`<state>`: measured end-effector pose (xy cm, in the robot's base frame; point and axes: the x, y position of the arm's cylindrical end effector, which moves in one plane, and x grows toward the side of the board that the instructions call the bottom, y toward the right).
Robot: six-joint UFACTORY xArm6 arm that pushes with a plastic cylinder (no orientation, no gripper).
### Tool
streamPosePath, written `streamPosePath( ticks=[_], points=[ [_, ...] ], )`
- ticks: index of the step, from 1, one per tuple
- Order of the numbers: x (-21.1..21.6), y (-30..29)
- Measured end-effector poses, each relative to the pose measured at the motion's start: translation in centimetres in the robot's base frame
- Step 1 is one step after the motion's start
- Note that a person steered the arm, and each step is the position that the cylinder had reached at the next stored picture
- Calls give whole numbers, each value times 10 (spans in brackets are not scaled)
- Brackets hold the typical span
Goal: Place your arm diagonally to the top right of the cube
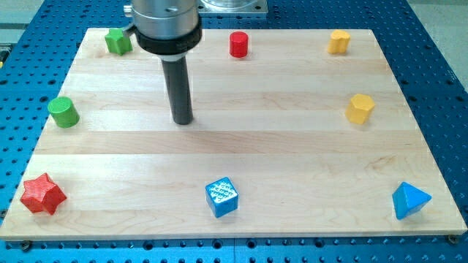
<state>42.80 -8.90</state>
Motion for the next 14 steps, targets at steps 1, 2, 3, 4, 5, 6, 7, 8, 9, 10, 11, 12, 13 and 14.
streamPosePath(
  ticks=[1, 2, 3, 4, 5, 6, 7, 8, 9, 10, 11, 12, 13, 14],
  points=[
    [-31, -8],
    [-46, -1],
    [-52, 38],
    [-53, 43],
    [-54, 43],
    [-53, 43],
    [-53, 43],
    [-68, 43],
    [-68, 43],
    [-74, 43],
    [-75, 79],
    [-76, 127],
    [-77, 128],
    [-64, 132]
  ],
)
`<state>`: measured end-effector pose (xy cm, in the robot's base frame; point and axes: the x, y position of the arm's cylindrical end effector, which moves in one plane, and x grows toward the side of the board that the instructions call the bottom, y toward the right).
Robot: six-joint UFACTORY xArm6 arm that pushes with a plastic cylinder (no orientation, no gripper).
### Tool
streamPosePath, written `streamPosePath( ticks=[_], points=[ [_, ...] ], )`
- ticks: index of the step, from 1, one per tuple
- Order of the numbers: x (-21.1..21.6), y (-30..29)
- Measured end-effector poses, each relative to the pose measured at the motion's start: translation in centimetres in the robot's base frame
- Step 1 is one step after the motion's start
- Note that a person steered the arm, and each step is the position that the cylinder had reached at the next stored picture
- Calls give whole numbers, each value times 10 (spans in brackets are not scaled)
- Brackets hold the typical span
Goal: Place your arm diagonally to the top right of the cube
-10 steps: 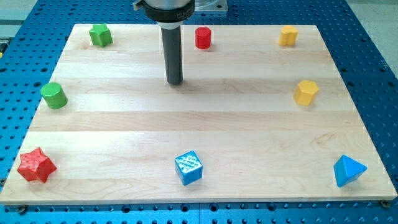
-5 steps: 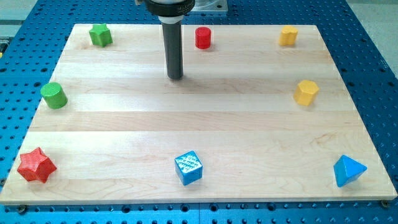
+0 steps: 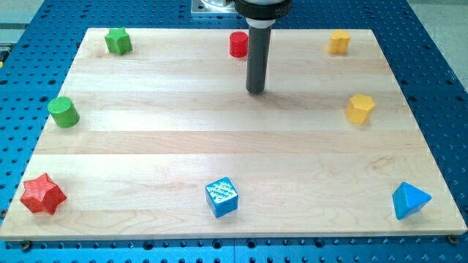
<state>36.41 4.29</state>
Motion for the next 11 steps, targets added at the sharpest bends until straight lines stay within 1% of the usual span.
streamPosePath(
  ticks=[2, 3, 5, 6, 11],
  points=[
    [19, 7],
    [50, 0],
    [55, -2],
    [44, -4],
    [44, -10]
  ],
)
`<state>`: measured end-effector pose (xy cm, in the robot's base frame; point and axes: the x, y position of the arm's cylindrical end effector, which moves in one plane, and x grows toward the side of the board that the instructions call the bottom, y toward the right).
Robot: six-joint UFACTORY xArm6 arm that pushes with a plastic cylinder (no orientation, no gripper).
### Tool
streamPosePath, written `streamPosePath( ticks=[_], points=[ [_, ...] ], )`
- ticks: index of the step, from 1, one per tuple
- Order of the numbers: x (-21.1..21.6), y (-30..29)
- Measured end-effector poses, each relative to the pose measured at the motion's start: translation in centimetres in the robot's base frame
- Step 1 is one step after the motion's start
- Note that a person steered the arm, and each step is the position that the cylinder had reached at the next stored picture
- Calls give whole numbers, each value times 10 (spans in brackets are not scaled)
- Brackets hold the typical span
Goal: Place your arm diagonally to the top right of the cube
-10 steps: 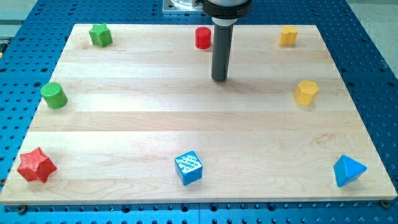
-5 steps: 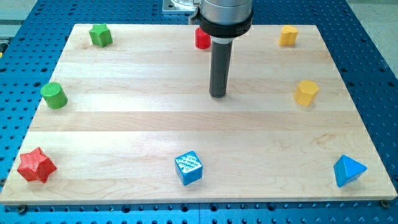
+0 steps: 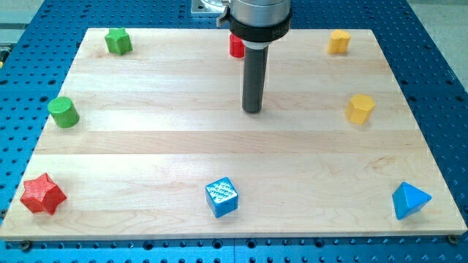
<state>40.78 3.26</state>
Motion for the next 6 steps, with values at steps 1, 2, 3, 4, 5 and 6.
streamPosePath(
  ticks=[1, 2, 3, 4, 5, 6],
  points=[
    [-5, 6],
    [-32, 23],
    [-34, 29],
    [-39, 29],
    [-34, 29],
    [-16, 29]
  ],
)
